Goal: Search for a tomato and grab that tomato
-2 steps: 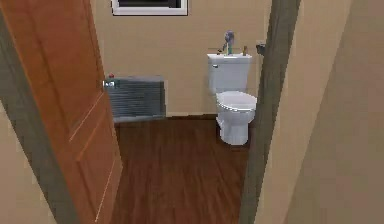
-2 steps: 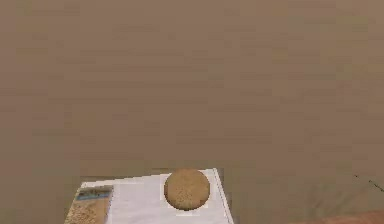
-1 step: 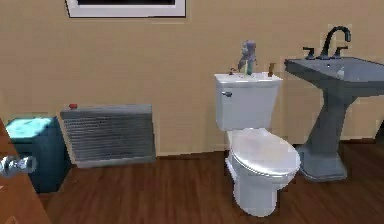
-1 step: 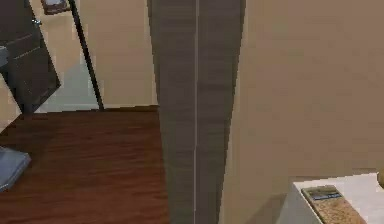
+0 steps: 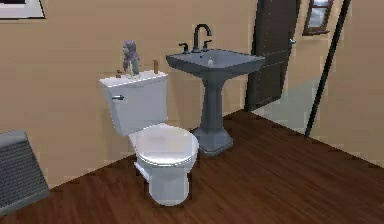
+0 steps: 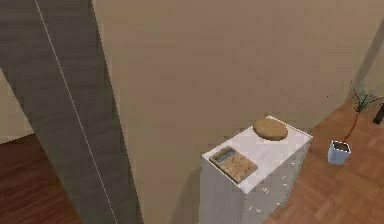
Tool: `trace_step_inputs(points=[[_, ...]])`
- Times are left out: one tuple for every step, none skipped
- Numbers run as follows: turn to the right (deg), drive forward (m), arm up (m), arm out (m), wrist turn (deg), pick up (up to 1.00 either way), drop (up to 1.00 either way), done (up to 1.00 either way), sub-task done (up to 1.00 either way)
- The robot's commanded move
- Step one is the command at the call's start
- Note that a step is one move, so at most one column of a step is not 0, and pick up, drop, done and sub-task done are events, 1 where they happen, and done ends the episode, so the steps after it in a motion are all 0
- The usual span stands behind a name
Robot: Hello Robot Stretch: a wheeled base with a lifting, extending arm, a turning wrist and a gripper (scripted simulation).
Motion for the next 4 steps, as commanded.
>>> trace_step_inputs(points=[[0.0,0.25,0.00,0.00,0.0,0.00,0.00,0.00,0.00],[27.0,0.00,0.00,0.00,0.0,0.00,0.00,0.00,0.00],[3.0,0.00,0.00,0.00,0.0,0.00,0.00,0.00,0.00],[0.0,0.80,0.00,0.00,0.0,0.00,0.00,0.00,0.00]])
